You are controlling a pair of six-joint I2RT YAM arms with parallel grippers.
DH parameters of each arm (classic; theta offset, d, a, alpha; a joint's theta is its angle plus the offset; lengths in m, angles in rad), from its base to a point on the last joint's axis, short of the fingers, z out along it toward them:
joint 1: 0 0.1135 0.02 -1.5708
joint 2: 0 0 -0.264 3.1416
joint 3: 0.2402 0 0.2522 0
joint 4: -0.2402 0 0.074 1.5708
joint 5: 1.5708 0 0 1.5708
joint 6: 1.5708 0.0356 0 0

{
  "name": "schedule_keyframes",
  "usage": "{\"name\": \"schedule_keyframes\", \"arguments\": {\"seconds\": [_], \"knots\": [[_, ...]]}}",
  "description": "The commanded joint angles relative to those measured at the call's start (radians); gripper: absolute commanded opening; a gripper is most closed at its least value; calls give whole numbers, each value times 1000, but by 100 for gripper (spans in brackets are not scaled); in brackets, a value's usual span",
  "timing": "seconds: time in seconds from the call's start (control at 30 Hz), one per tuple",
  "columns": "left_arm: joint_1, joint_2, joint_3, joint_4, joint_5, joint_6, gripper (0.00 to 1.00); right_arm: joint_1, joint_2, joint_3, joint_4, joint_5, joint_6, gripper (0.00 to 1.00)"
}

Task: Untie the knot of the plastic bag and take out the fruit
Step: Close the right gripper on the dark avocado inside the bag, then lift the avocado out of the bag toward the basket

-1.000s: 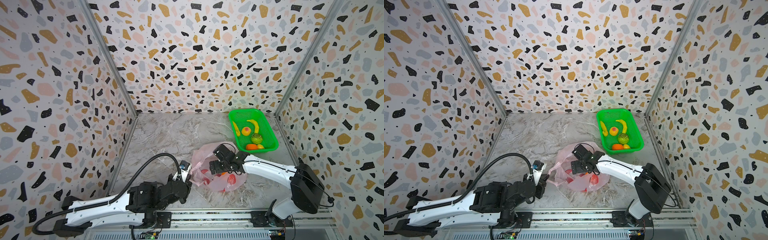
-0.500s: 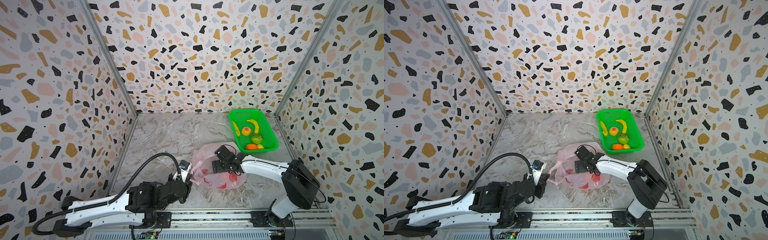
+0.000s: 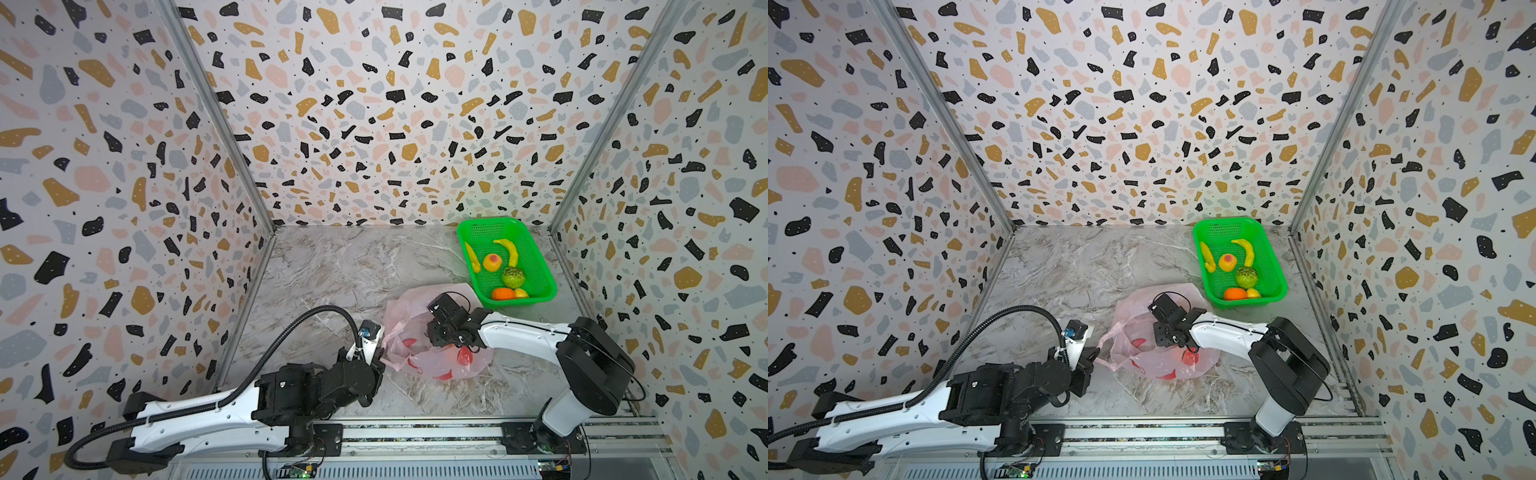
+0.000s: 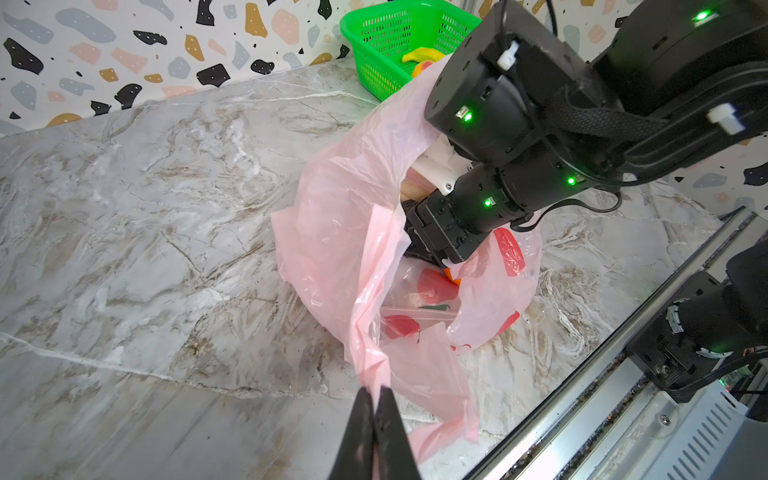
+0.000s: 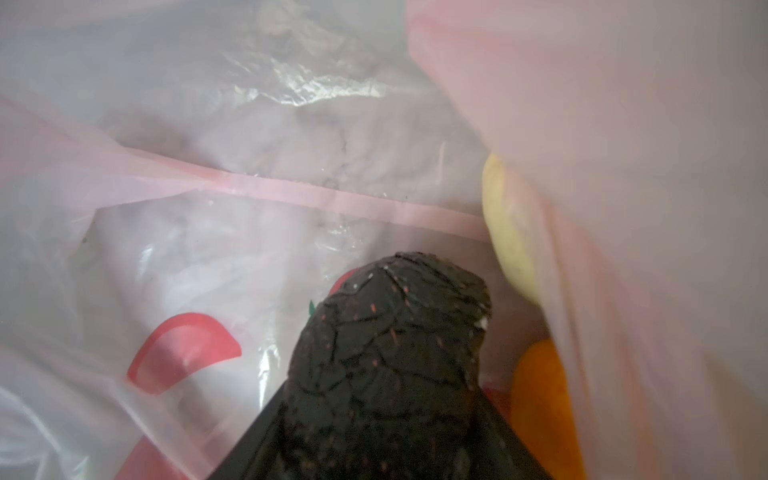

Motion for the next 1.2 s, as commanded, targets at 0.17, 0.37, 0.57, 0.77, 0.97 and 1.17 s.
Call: {"name": "schedule_keyframes", "arguments": {"seconds": [0.17,0.37,0.57,0.77,0.97,1.17], "knots": [[-3,-16,-7,36,-40,7,0,41,-143,22,-68,-144,-88,51],[-3,-17,3,29,-66,3,0,66,-244,4,-110,-234,-107,51],[-3,-14,9,28,-85,0,0,71,-353,-3,-146,-290,-108,51],[-3,2,25,19,-105,6,0,81,-436,7,-219,-353,-151,52],[-4,0,28,31,-118,12,0,84,-438,1,-321,-421,-219,53],[-4,4,33,19,-123,16,0,48,-513,81,-380,-388,-245,53]]}}
